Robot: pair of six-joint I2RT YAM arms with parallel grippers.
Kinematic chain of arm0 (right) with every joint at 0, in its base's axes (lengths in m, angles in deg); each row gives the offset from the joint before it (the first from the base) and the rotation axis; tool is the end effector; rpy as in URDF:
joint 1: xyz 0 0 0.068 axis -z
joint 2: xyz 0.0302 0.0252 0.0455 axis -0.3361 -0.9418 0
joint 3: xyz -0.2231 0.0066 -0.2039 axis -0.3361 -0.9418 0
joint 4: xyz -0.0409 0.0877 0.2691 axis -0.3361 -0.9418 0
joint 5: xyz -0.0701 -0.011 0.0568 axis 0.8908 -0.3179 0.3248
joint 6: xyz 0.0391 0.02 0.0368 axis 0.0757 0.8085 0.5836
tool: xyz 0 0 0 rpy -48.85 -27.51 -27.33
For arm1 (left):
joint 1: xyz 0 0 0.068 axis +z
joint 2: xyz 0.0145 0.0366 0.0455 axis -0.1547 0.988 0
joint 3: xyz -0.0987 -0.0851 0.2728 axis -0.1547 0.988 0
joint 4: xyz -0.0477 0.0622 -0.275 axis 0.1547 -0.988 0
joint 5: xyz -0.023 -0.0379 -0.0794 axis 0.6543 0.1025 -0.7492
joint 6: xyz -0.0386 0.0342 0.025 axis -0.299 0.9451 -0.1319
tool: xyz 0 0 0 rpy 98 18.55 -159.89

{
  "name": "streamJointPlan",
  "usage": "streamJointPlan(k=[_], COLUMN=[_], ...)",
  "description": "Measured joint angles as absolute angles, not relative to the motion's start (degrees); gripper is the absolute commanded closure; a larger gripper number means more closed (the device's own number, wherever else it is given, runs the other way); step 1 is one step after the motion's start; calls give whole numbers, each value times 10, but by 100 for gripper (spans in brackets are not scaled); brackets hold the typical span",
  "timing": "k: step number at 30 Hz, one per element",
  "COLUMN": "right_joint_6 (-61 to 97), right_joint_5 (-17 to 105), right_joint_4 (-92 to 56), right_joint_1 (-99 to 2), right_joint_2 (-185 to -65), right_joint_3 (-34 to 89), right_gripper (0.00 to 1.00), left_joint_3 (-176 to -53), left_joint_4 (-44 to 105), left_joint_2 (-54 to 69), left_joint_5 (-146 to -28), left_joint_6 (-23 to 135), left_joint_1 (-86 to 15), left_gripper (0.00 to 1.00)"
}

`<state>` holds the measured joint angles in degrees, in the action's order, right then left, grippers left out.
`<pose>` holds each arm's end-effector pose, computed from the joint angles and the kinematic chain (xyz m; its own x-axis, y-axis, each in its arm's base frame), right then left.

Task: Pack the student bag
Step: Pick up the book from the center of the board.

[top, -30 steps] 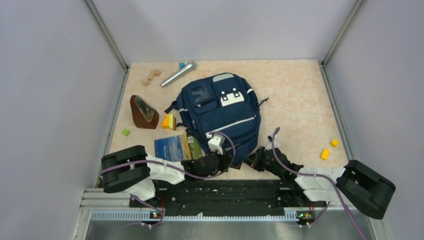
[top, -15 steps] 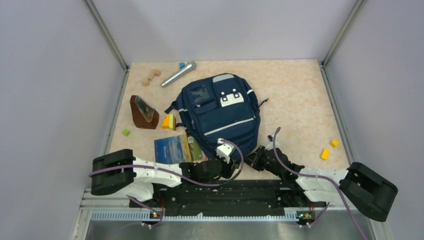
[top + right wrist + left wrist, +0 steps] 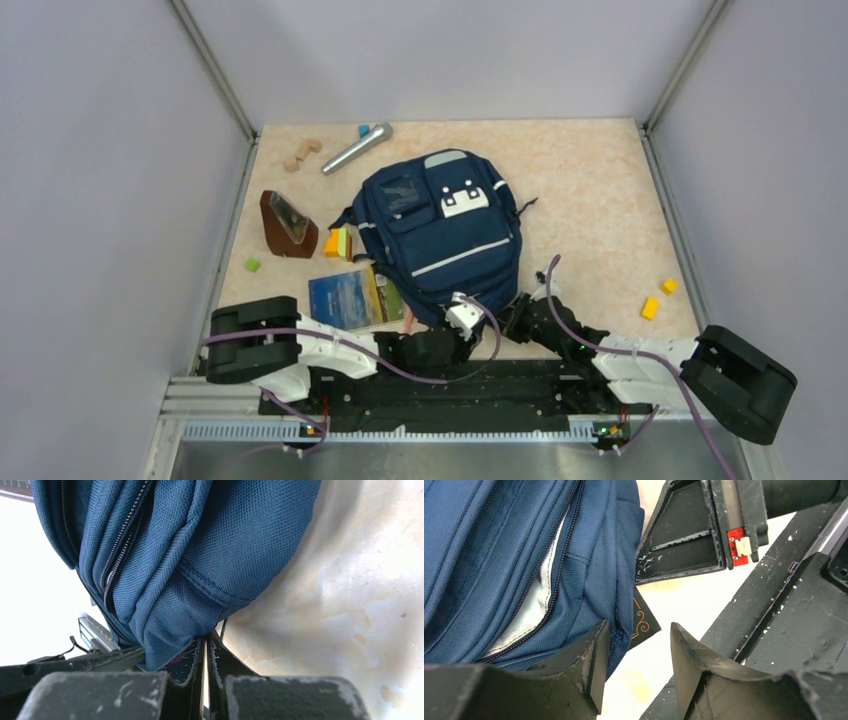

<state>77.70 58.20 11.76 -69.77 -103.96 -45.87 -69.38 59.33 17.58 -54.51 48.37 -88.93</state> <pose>0.1106 0.1256 0.1147 -0.7676 0.5041 -0.3959 0.0078 0.6250 0.7806 0.0663 -0.2812 0.1564 -0.3538 0.2561 -0.8996 0.7630 0.6354 -0.1192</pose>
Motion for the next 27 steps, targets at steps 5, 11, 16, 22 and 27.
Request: streamJointPlan(k=[5, 11, 16, 22, 27], right_joint_6=[775, 772, 772, 771, 771], right_joint_5=[583, 582, 585, 589, 589], right_joint_4=[116, 107, 111, 115, 114], right_joint_1=[-698, -698, -698, -698, -698], right_joint_2=[-1039, -1039, -1038, -1035, -1029], right_joint_3=[-458, -452, -439, -436, -436], right_gripper=[100, 100, 100, 100, 100], left_joint_3=[-701, -733, -745, -753, -748], left_joint_4=[592, 517, 467, 462, 464], left_joint_2=[182, 168, 130, 138, 177], left_joint_5=[-498, -457, -502, -532, -499], left_joint_6=[516, 525, 523, 513, 513], left_joint_1=[-923, -963, -1020, -1031, -1019], left_gripper=[46, 45, 45, 43, 42])
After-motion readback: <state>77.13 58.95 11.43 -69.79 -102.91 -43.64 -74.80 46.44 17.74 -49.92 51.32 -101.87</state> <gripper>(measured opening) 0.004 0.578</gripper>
